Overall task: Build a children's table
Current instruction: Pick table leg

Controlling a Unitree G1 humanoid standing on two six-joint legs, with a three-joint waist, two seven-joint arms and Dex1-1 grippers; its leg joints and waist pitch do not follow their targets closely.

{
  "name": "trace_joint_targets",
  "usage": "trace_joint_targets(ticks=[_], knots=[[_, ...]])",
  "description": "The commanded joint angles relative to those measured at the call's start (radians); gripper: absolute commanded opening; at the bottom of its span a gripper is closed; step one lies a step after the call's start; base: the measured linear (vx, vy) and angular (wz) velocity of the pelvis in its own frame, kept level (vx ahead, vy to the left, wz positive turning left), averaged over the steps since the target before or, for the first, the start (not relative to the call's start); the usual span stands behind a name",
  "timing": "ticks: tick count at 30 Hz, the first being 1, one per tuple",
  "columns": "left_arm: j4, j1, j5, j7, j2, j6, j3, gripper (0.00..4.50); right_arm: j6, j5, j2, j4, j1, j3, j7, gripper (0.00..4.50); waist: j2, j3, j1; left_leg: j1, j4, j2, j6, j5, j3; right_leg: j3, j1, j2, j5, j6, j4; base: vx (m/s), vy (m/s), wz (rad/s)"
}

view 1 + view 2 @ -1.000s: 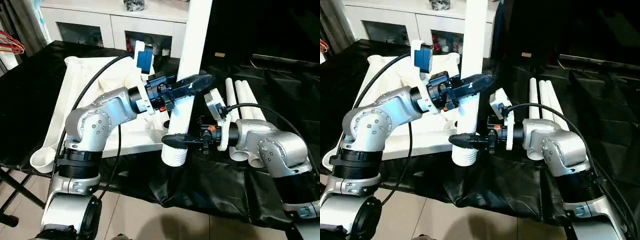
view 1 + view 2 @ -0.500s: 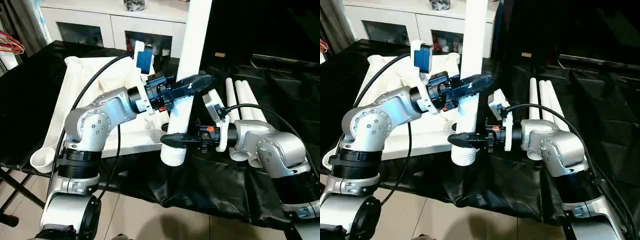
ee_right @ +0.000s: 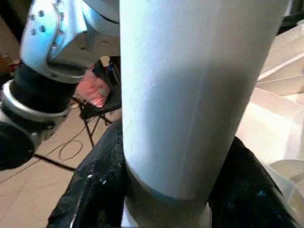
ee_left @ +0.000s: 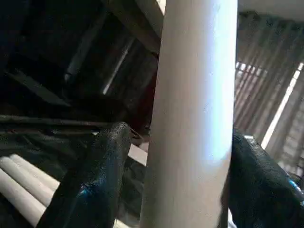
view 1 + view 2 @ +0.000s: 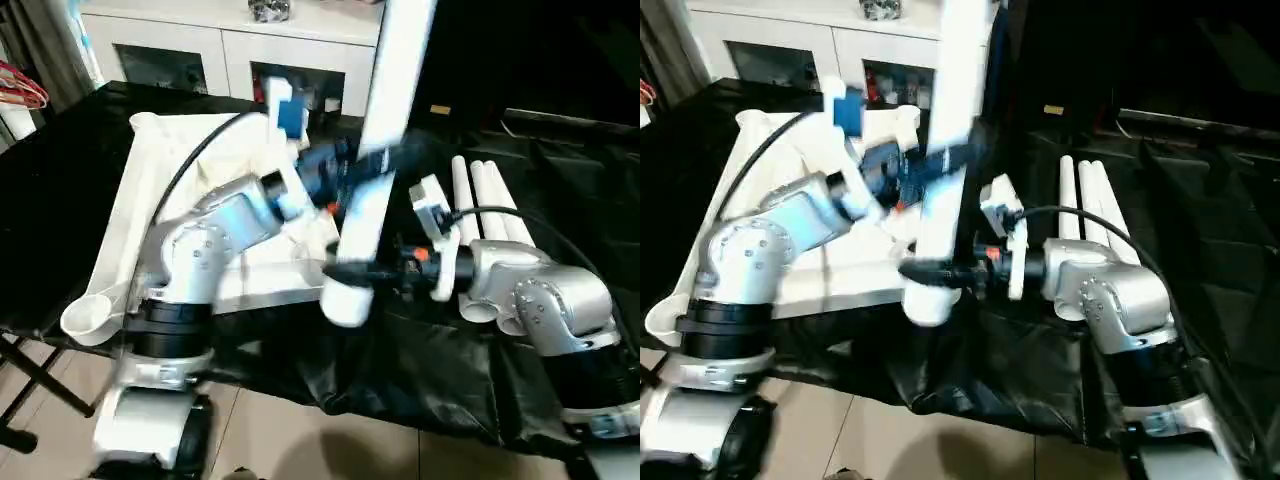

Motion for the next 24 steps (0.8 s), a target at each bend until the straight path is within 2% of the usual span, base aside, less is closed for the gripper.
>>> trace_joint_targets(ticks=[1,2,3,4,5,6,7,10,11,12,13,14,15,16,17,18,19,20,21,23,24], knots=[[-0.001,-0.019,0.043,0.055,-0.007,-0.060,0.021,2.99,-0.040,-0.001,0.018,0.005,0.005,-0.037,-0.046,1.89,0.016,-0.075,-0.001,0.022,-0.054,0.049,0.035,-0.048,-0.021,0.043,0.051,-0.079,0.212,-0.281,-0.062,0.000,0.000,0.00],[-0.001,-0.020,0.053,0.080,-0.011,-0.076,0.030,2.99,-0.051,-0.010,0.035,0.014,0.006,-0.052,-0.086,1.89,0.011,-0.075,-0.003,0.023,-0.054,0.048,0.031,-0.056,-0.020,0.043,0.052,-0.078,0.213,-0.279,-0.064,0.000,0.000,0.00],[-0.001,-0.020,0.079,0.098,-0.006,-0.092,0.026,2.99,-0.063,-0.019,0.049,0.023,0.005,-0.066,-0.123,1.89,0.018,-0.075,-0.002,0.022,-0.054,0.048,0.027,-0.051,-0.022,0.043,0.052,-0.079,0.216,-0.278,-0.062,0.000,0.000,0.00],[0.000,-0.020,0.094,0.106,-0.001,-0.100,0.022,2.99,-0.069,-0.024,0.057,0.027,0.004,-0.074,-0.144,1.89,0.016,-0.075,-0.004,0.023,-0.055,0.049,0.025,-0.051,-0.021,0.043,0.051,-0.078,0.213,-0.274,-0.064,0.000,0.000,0.00],[-0.005,-0.011,0.150,0.115,0.020,-0.130,-0.002,2.99,-0.095,-0.043,0.084,0.043,-0.001,-0.103,-0.212,1.89,0.021,-0.076,-0.006,0.024,-0.054,0.049,0.022,-0.042,-0.022,0.043,0.050,-0.077,0.217,-0.266,-0.064,0.000,0.000,0.00],[-0.005,-0.011,0.150,0.115,0.020,-0.130,-0.002,2.99,-0.095,-0.043,0.084,0.043,-0.001,-0.103,-0.212,1.89,0.021,-0.076,-0.007,0.024,-0.054,0.048,0.020,-0.044,-0.021,0.043,0.049,-0.077,0.214,-0.262,-0.063,0.000,0.000,0.00],[-0.014,-0.001,0.196,0.129,0.034,-0.177,-0.010,2.99,-0.110,-0.063,0.106,0.052,-0.003,-0.131,-0.288,1.89,0.018,-0.076,-0.008,0.024,-0.056,0.048,0.013,-0.045,-0.021,0.043,0.049,-0.077,0.204,-0.258,-0.065,0.000,0.000,0.00],[-0.020,0.003,0.209,0.138,0.040,-0.203,-0.013,2.99,-0.116,-0.072,0.113,0.053,-0.002,-0.142,-0.322,1.89,0.022,-0.077,-0.007,0.024,-0.055,0.047,0.007,-0.031,-0.020,0.043,0.051,-0.075,0.215,-0.245,-0.061,0.000,0.000,0.00],[-0.036,0.023,0.237,0.119,0.080,-0.215,-0.032,2.99,-0.129,-0.095,0.114,0.059,0.001,-0.146,-0.360,1.89,0.011,-0.077,-0.009,0.025,-0.055,0.047,0.010,-0.031,-0.018,0.044,0.050,-0.073,0.217,-0.245,-0.063,0.000,0.000,0.00],[-0.046,0.038,0.257,0.104,0.110,-0.220,-0.047,2.99,-0.142,-0.117,0.113,0.066,0.003,-0.148,-0.392,1.89,0.017,-0.078,-0.006,0.024,-0.056,0.050,0.010,-0.018,-0.021,0.043,0.048,-0.077,0.209,-0.238,-0.059,0.000,0.000,0.00],[-0.054,0.053,0.280,0.087,0.142,-0.227,-0.063,2.99,-0.157,-0.143,0.112,0.076,0.003,-0.148,-0.426,1.89,0.017,-0.076,-0.010,0.024,-0.057,0.048,0.009,-0.016,-0.019,0.042,0.045,-0.073,0.202,-0.233,-0.060,0.000,0.000,0.00],[-0.058,0.090,0.313,0.034,0.208,-0.229,-0.098,2.99,-0.181,-0.168,0.105,0.090,0.006,-0.144,-0.445,1.89,0.014,-0.076,-0.013,0.026,-0.055,0.045,0.000,-0.016,-0.017,0.043,0.045,-0.073,0.189,-0.225,-0.061,0.000,0.000,0.00],[-0.058,0.091,0.313,0.033,0.208,-0.229,-0.098,2.99,-0.181,-0.168,0.105,0.090,0.006,-0.144,-0.445,1.89,0.014,-0.076,-0.013,0.026,-0.055,0.045,0.000,-0.016,-0.017,0.043,0.045,-0.073,0.189,-0.225,-0.061,0.000,0.000,0.00],[-0.049,0.125,0.359,-0.031,0.263,-0.258,-0.145,2.99,-0.210,-0.197,0.099,0.107,0.008,-0.141,-0.465,1.89,0.012,-0.075,-0.018,0.025,-0.058,0.044,-0.003,-0.029,-0.014,0.043,0.044,-0.071,0.165,-0.220,-0.062,0.000,0.000,0.00],[-0.047,0.137,0.373,-0.053,0.282,-0.268,-0.163,2.99,-0.217,-0.205,0.097,0.111,0.009,-0.140,-0.469,1.89,0.006,-0.071,-0.017,0.023,-0.062,0.046,-0.003,-0.034,-0.017,0.044,0.043,-0.074,0.126,-0.210,-0.063,0.000,0.000,0.00],[-0.030,0.178,0.427,-0.138,0.349,-0.291,-0.239,2.99,-0.237,-0.224,0.098,0.130,0.011,-0.146,-0.492,1.89,0.011,-0.071,-0.019,0.028,-0.062,0.047,-0.010,-0.040,-0.015,0.044,0.037,-0.075,0.105,-0.205,-0.065,0.000,0.000,0.00],[-0.030,0.178,0.427,-0.138,0.349,-0.291,-0.239,2.99,-0.237,-0.224,0.098,0.130,0.011,-0.146,-0.492,1.89,0.010,-0.071,-0.023,0.027,-0.063,0.046,-0.010,-0.042,-0.015,0.044,0.037,-0.073,0.096,-0.201,-0.067,0.000,0.000,0.00],[0.015,0.215,0.493,-0.229,0.417,-0.329,-0.337,2.99,-0.242,-0.226,0.104,0.160,0.006,-0.165,-0.521,1.89,0.003,-0.070,-0.024,0.028,-0.065,0.046,-0.010,-0.046,-0.014,0.046,0.036,-0.074,0.081,-0.199,-0.067,0.000,0.000,0.00],[0.039,0.227,0.522,-0.261,0.440,-0.353,-0.373,2.99,-0.246,-0.229,0.105,0.168,0.005,-0.167,-0.527,1.89,0.007,-0.070,-0.025,0.027,-0.066,0.045,-0.011,-0.045,-0.014,0.046,0.035,-0.074,0.079,-0.197,-0.065,0.000,0.000,0.00],[0.060,0.241,0.550,-0.283,0.459,-0.386,-0.405,2.99,-0.252,-0.234,0.107,0.169,0.008,-0.167,-0.534,1.89,0.008,-0.070,-0.029,0.029,-0.066,0.046,-0.016,-0.046,-0.014,0.046,0.034,-0.074,0.092,-0.197,-0.065,0.000,0.000,0.00],[0.099,0.246,0.571,-0.299,0.466,-0.411,-0.427,2.99,-0.254,-0.235,0.110,0.165,0.014,-0.166,-0.536,1.89,0.003,-0.070,-0.029,0.027,-0.067,0.046,-0.015,-0.041,-0.014,0.046,0.037,-0.075,0.111,-0.201,-0.063,0.000,0.000,0.00]])
